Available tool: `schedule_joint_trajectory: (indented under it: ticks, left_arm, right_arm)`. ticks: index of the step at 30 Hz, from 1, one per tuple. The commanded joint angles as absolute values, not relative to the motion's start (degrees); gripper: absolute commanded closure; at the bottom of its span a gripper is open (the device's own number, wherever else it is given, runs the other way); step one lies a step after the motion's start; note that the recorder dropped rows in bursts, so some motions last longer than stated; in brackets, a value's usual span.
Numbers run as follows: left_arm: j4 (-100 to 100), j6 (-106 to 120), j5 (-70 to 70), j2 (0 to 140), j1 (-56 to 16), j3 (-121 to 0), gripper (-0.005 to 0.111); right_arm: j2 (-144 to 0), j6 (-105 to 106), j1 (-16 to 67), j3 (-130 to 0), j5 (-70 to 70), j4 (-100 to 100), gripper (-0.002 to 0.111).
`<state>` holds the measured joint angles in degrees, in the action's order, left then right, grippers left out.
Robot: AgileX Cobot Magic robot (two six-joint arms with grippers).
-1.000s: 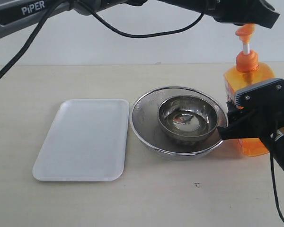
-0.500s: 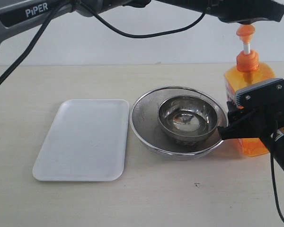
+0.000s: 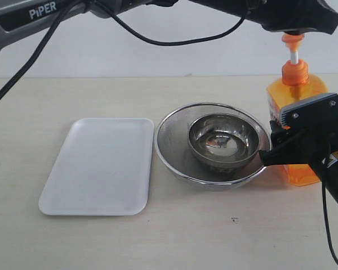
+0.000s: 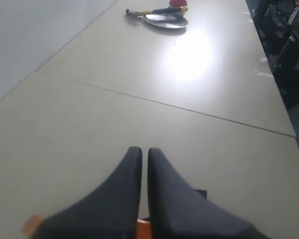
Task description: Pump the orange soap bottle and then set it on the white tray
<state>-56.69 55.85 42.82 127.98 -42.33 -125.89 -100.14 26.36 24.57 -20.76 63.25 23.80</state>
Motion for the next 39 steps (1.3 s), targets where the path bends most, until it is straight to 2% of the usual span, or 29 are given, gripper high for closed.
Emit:
schedule_joint_trajectory:
  ticks: [1, 4, 17, 31, 34, 39]
  left_arm:
    - [-49.12, 52.53, 42.52, 128.06, -42.31, -126.23, 0.102]
    - [-42.32, 48.24, 42.4, 128.06, -41.18, -126.23, 0.102]
    - [-41.52, 47.42, 41.42, 127.83, -37.97, -126.23, 0.102]
    - [-39.55, 46.95, 53.96, 124.83, -37.61, -126.23, 0.102]
    - [-36.32, 41.84, 55.21, 120.56, -35.67, -126.23, 0.102]
    - [-36.27, 38.19, 65.43, 116.31, -33.17, -126.12, 0.102]
  right_arm:
    - [-99.63, 26.41, 24.59, -20.81, 63.93, 23.22, 0.108]
    - [-99.63, 26.23, 24.59, -20.81, 63.93, 23.22, 0.108]
    - [-99.63, 25.94, 24.59, -20.81, 64.31, 23.09, 0.108]
    - [-99.63, 26.05, 24.59, -20.81, 64.83, 23.31, 0.108]
    - [-99.63, 26.56, 24.59, -20.81, 64.81, 23.31, 0.108]
    - [-99.63, 27.46, 24.59, -20.81, 65.05, 23.31, 0.108]
